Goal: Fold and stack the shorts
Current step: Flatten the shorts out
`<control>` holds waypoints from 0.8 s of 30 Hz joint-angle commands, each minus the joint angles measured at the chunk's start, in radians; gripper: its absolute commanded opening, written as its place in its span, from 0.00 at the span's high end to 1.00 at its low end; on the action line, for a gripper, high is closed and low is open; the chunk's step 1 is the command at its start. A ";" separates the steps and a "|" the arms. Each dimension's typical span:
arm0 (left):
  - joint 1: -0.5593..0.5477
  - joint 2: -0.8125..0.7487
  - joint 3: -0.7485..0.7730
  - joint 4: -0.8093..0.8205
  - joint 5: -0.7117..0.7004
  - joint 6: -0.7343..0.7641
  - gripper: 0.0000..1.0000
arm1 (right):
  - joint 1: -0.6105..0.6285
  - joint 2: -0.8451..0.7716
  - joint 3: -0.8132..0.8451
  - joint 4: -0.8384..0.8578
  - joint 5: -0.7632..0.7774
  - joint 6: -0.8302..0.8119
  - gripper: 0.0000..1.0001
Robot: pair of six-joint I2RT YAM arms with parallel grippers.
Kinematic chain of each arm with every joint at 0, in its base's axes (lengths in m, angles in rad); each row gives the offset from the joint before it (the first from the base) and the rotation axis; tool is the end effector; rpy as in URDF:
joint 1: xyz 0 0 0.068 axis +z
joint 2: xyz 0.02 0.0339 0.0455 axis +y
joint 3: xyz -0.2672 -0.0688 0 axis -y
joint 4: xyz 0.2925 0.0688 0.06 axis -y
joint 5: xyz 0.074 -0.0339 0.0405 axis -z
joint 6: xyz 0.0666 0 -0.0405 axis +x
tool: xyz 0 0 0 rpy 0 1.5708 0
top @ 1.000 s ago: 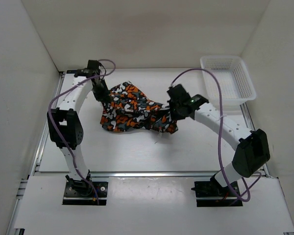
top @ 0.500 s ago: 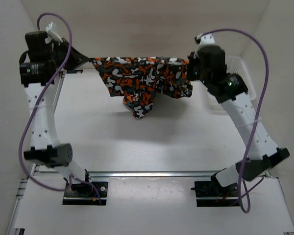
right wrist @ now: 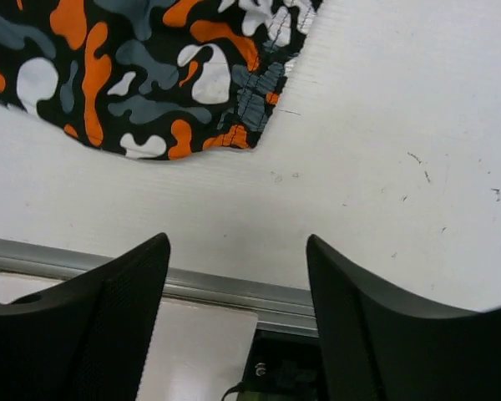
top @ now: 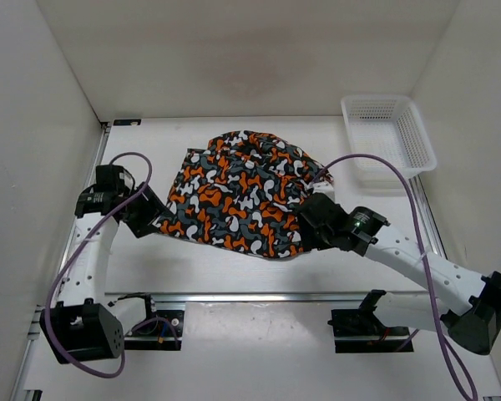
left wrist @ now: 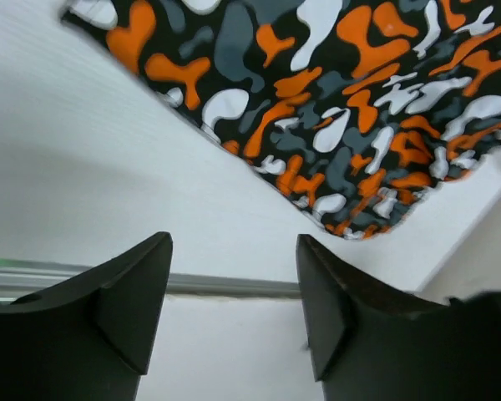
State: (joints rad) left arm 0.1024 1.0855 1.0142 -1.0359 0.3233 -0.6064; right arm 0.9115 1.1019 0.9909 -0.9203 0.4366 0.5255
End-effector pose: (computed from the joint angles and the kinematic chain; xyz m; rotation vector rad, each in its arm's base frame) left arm 0.2536 0.0048 0.2662 -0.8437 2.5812 -0.5882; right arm 0.1850 0.1927 0.2638 -0.3234 2.4405 0.0369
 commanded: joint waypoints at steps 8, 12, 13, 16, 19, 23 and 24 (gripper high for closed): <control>-0.001 0.172 -0.083 0.108 -0.176 -0.024 0.12 | -0.393 -0.005 -0.180 0.306 -0.580 0.224 0.40; 0.068 0.307 -0.150 0.202 -0.035 -0.067 0.00 | -0.525 0.030 -0.287 0.444 -0.781 0.339 0.35; 0.068 0.338 -0.151 0.221 -0.035 -0.067 0.00 | -0.545 0.030 -0.313 0.515 -0.814 0.362 0.33; 0.068 0.445 -0.112 0.250 -0.079 -0.067 0.00 | -0.612 0.049 -0.412 0.632 -0.953 0.441 0.33; 0.068 0.519 -0.049 0.261 -0.102 -0.067 0.00 | -0.635 0.085 -0.448 0.667 -0.954 0.450 0.32; 0.068 0.603 -0.017 0.286 -0.093 -0.067 0.04 | -0.649 0.139 -0.471 0.728 -0.964 0.479 0.32; 0.068 0.628 -0.017 0.295 -0.093 -0.067 0.05 | -0.649 0.139 -0.483 0.729 -0.954 0.494 0.32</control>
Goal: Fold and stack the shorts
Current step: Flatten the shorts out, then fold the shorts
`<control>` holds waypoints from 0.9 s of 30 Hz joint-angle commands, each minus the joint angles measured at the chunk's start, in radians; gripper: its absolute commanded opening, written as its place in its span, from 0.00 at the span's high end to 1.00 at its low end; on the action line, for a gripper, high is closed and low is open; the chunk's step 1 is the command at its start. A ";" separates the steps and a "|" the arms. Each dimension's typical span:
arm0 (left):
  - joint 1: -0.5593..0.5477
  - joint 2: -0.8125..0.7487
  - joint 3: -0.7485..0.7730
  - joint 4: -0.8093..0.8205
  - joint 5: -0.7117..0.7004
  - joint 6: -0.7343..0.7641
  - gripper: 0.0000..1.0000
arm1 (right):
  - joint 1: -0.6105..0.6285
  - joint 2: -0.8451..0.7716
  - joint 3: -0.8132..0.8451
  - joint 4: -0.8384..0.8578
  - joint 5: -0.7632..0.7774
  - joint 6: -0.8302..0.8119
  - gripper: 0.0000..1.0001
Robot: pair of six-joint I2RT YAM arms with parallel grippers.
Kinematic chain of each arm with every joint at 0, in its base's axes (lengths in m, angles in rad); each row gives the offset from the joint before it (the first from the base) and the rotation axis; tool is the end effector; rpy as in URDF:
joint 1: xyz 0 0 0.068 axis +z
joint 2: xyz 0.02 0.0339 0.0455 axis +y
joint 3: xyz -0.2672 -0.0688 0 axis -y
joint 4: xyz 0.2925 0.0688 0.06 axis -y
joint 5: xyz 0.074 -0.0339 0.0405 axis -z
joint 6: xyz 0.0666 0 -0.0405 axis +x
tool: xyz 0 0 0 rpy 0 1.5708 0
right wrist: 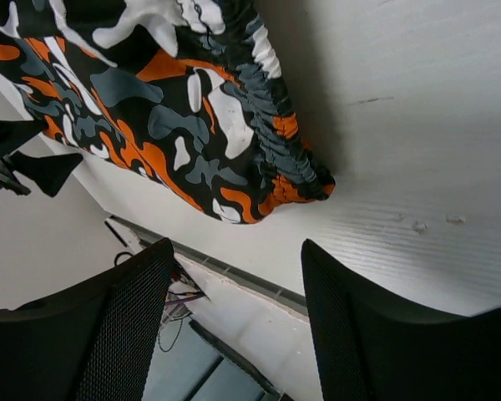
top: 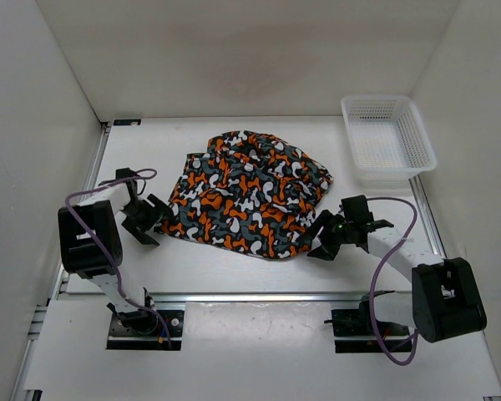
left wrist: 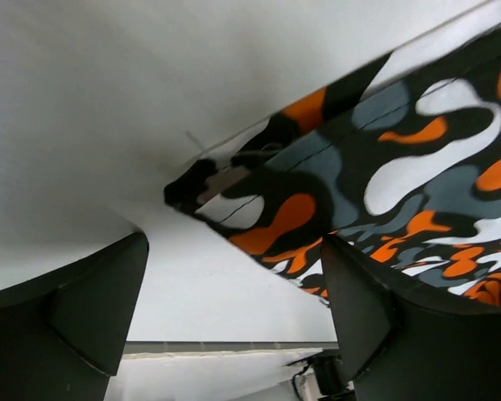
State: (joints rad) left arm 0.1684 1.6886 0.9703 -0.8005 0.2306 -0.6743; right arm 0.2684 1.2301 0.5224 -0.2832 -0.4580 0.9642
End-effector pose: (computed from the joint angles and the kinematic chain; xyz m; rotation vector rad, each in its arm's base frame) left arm 0.3164 0.0383 0.0929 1.2643 -2.8438 0.3692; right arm 0.2480 0.0987 0.1089 0.7595 2.6566 0.9996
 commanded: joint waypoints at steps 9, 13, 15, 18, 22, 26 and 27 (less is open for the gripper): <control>0.002 0.100 0.047 0.078 -0.001 0.010 0.55 | -0.006 0.045 -0.084 0.144 0.001 0.133 0.36; 0.002 0.100 0.056 0.078 0.009 0.010 0.90 | -0.006 0.080 -0.110 0.212 0.033 0.191 0.39; 0.002 0.100 0.056 0.078 0.009 0.010 0.90 | 0.003 0.098 -0.110 0.248 0.074 0.209 0.41; 0.002 0.082 0.056 0.078 0.018 0.010 0.90 | 0.012 0.121 -0.110 0.285 0.125 0.237 0.44; 0.002 0.060 0.056 0.078 0.018 0.010 0.90 | 0.022 0.161 -0.081 0.277 0.195 0.246 0.50; 0.002 0.051 0.056 0.078 0.018 0.010 0.90 | 0.043 0.184 -0.047 0.254 0.237 0.246 0.82; 0.002 0.051 0.056 0.078 0.018 0.010 0.90 | 0.043 0.184 -0.038 0.227 0.263 0.246 0.96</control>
State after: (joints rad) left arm 0.1692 1.7752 1.0248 -0.7631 0.2729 -0.6735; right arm 0.3038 1.4010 0.4561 -0.0029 -0.3103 1.2060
